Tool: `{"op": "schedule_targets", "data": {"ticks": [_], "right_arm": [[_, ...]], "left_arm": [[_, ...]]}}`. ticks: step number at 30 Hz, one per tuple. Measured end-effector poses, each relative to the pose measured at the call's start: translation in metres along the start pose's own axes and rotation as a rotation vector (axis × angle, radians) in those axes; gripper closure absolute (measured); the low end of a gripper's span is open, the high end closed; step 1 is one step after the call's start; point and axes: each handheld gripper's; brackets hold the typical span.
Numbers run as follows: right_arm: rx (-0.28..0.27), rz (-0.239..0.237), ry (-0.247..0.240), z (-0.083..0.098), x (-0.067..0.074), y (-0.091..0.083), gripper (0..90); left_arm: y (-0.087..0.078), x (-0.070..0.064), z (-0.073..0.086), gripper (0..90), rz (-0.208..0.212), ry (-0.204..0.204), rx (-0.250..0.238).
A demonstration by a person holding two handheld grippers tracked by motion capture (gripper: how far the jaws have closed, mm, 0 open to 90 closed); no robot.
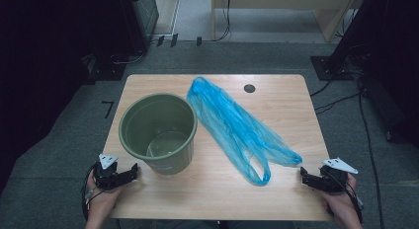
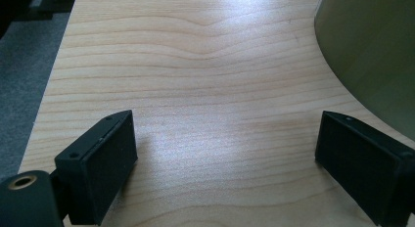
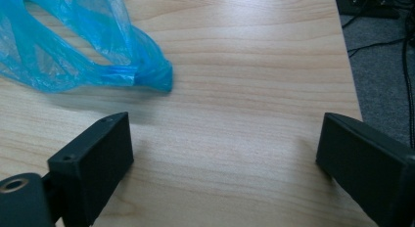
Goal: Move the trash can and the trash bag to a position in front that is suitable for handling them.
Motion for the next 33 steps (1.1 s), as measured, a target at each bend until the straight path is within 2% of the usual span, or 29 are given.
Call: {"op": "schedule_targets", "data": {"ticks": [2,3,5,8,10,12,13,14,16,17,19,21,23,24,27,29,32,33], "right_arm": [[-0.008,0.003,-0.004,0.001,0.000,-0.001,11.6],[-0.032,0.041,-0.011,0.001,0.002,-0.003,15.3],[-0.040,0.035,0.003,0.001,0.003,-0.005,15.3],[-0.085,-0.003,0.043,-0.004,0.009,-0.012,15.3],[-0.120,-0.009,0.035,-0.008,0.019,-0.018,14.6],[-0.165,-0.027,0.003,-0.016,0.039,-0.023,13.9],[-0.165,-0.027,0.003,-0.016,0.039,-0.023,13.9],[-0.176,-0.035,-0.011,-0.019,0.046,-0.024,13.7],[-0.188,-0.070,-0.022,-0.024,0.061,-0.024,11.2],[-0.194,-0.107,-0.035,-0.028,0.070,-0.023,9.6],[-0.192,-0.136,-0.055,-0.034,0.083,-0.022,6.3],[-0.187,-0.152,-0.102,-0.039,0.098,-0.018,1.8],[-0.169,-0.140,-0.156,-0.043,0.113,-0.012,0.0],[-0.150,-0.130,-0.169,-0.045,0.121,-0.007,0.0],[-0.107,-0.123,-0.178,-0.051,0.131,0.005,0.0],[-0.081,-0.081,-0.172,-0.053,0.134,0.014,5.9],[-0.059,-0.027,-0.167,-0.053,0.132,0.021,22.5],[-0.056,-0.022,-0.171,-0.052,0.130,0.023,29.8]], "left_arm": [[0.000,0.000,0.000,7.7,0.000,0.000,0.000],[0.000,0.000,0.000,7.8,0.000,0.000,0.000],[0.000,0.000,0.000,7.8,0.000,0.000,0.000],[0.000,0.000,0.000,7.8,0.001,0.001,0.000],[0.000,0.000,0.000,7.8,0.002,0.001,0.000],[0.000,0.000,0.000,7.8,0.002,0.001,0.000],[0.000,0.000,0.000,7.8,0.002,0.001,0.000],[0.000,0.000,0.000,7.8,0.002,0.002,0.000],[0.000,0.000,0.000,7.8,0.002,0.002,0.000],[0.000,0.000,0.000,7.8,0.002,0.002,0.000],[0.000,0.001,0.000,7.8,0.003,0.003,-0.001],[0.000,0.001,0.000,7.8,0.004,0.005,-0.001],[0.000,0.001,0.000,7.8,0.005,0.006,-0.001],[0.000,0.001,0.000,7.8,0.005,0.006,-0.001],[0.000,0.001,0.000,7.8,0.007,0.006,0.000],[0.000,0.001,0.000,7.8,0.008,0.007,-0.001],[0.000,0.002,0.000,7.8,0.012,0.006,-0.001],[0.000,0.002,0.000,7.8,0.013,0.007,-0.001]]}}
Point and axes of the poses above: each handheld gripper's, and its own axes: y roughly forward along the jaws, z roughly out of its underside, x roughly to its left, and after that the axes turned 13 degrees about x, right-handed
